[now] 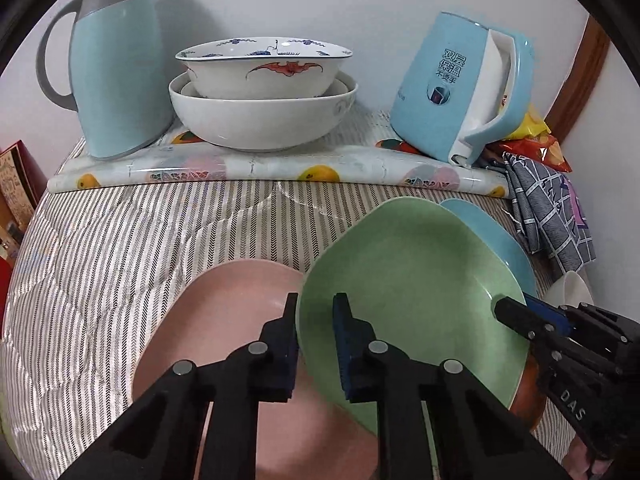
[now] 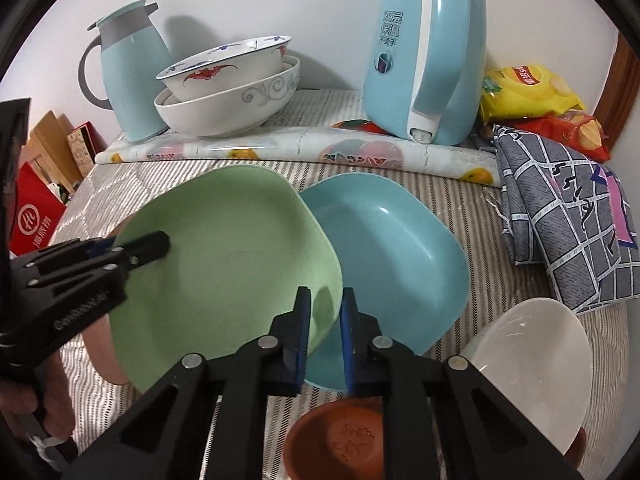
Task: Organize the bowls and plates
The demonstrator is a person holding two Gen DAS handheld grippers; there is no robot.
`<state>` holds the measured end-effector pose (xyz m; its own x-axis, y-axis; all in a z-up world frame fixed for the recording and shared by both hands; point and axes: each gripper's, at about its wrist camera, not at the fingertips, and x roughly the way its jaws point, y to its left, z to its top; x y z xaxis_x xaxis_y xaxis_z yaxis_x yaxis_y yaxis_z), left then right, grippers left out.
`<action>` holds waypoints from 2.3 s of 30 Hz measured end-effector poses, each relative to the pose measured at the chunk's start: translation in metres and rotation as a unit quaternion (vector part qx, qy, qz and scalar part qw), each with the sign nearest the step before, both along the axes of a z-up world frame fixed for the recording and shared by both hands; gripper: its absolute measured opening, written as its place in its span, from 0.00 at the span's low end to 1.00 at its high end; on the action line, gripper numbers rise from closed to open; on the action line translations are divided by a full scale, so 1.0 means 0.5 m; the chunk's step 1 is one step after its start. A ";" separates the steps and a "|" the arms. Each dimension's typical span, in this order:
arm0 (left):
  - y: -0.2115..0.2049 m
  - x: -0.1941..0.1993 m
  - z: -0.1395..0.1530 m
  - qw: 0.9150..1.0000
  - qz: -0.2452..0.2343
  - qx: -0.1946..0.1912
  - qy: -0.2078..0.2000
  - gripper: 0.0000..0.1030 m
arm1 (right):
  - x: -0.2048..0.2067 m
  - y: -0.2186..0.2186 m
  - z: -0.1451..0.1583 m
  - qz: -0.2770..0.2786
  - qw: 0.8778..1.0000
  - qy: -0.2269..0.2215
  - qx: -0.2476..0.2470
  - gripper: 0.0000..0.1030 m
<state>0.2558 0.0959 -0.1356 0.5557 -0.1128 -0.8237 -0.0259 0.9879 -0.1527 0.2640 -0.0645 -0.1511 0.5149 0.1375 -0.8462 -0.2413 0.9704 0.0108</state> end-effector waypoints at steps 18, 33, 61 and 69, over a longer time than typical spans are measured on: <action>0.107 -0.084 0.047 0.998 0.065 0.017 -0.017 0.14 | -0.011 0.114 0.052 0.058 0.998 -0.035 0.016 0.07; 0.148 -0.108 -0.024 0.997 0.081 0.012 0.016 0.14 | -0.013 0.182 -0.015 0.081 0.997 -0.009 -0.009 0.07; 0.110 -0.164 0.051 0.998 0.057 0.018 -0.023 0.71 | -0.079 0.131 0.047 0.076 0.996 -0.034 -0.026 0.41; 0.041 -0.159 0.085 0.998 0.046 0.023 -0.034 0.71 | -0.076 0.014 0.098 0.023 0.998 -0.050 -0.010 0.50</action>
<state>0.1763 0.1162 -0.0932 0.6168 -0.0216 -0.7868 -0.1075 0.9880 -0.1113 0.2258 -0.0575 -0.1021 0.5909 0.1473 -0.7932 -0.2848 0.9580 -0.0343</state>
